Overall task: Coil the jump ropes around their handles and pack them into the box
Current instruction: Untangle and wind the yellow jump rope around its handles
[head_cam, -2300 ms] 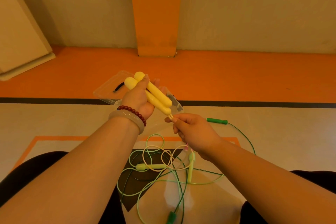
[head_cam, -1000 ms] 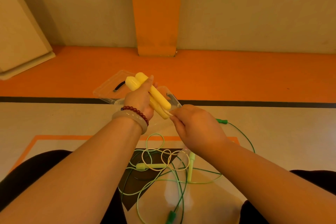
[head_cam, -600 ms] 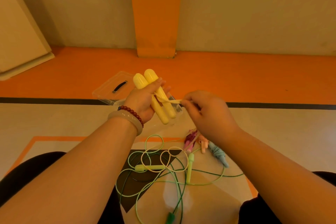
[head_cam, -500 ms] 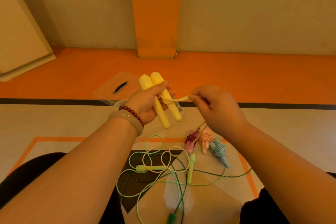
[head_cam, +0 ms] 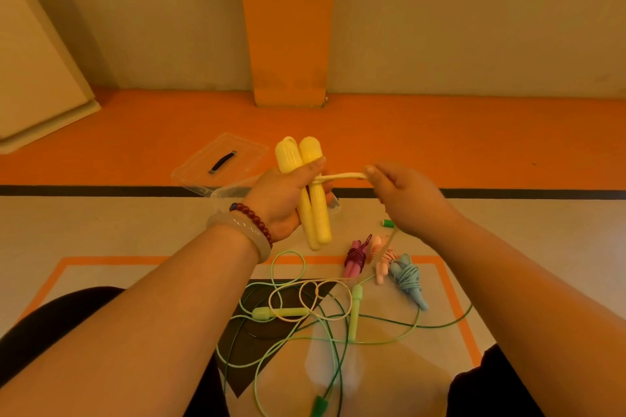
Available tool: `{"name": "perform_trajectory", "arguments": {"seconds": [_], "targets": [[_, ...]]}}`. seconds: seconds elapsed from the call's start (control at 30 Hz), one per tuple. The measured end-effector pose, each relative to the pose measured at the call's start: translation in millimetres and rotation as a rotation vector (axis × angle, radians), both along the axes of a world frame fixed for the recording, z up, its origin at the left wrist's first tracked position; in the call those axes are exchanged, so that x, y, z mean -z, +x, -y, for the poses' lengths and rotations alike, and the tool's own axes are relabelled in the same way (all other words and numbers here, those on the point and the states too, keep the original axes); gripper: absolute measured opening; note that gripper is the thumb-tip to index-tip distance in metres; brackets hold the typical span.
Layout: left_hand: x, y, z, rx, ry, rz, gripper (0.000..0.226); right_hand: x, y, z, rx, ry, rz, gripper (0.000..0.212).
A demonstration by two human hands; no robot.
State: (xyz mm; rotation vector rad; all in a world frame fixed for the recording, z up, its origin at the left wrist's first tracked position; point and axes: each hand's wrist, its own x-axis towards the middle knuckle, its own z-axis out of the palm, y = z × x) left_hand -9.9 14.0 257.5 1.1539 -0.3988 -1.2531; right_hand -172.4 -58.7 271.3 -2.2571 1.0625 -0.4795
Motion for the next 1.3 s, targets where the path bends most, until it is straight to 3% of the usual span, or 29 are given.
{"name": "perform_trajectory", "arguments": {"seconds": [0.1, 0.23, 0.3, 0.37, 0.5, 0.63, 0.9, 1.07, 1.2, 1.3], "targets": [[2, -1, 0, -0.036, 0.020, 0.075, 0.015, 1, 1, -5, -0.121, 0.075, 0.096, 0.017], [3, -5, 0, -0.033, 0.023, 0.113, 0.014, 7, 6, -8, -0.236, 0.000, 0.110, 0.022], [3, -5, -1, -0.012, 0.026, 0.129, 0.013, 8, 6, -7, -0.230, -0.044, 0.083, 0.010], [1, -6, -3, 0.030, 0.025, 0.139, 0.012, 7, 5, -6, -0.200, -0.048, 0.065, 0.013], [-4, -8, -6, 0.121, 0.008, 0.000, 0.019, 0, 4, -4, -0.158, 0.103, 0.124, 0.015], [-9, -7, -10, 0.241, 0.015, -0.049, 0.013, -4, 2, -4, -0.171, 0.188, 0.200, 0.014], [-15, -11, -14, 0.373, 0.020, 0.022, 0.012, 0, -1, -3, -0.125, 0.087, 0.244, 0.013], [-16, -12, -18, 0.366, 0.007, 0.079, 0.010, 7, 2, -10, -0.147, 0.200, 0.343, 0.021], [-17, -14, -19, 0.309, -0.002, 0.129, 0.021, 4, 2, -16, -0.148, 0.289, 0.472, 0.015], [-19, -17, -20, 0.276, 0.001, 0.175, 0.042, 4, 3, -18, -0.128, 0.300, 0.511, 0.016]]}}
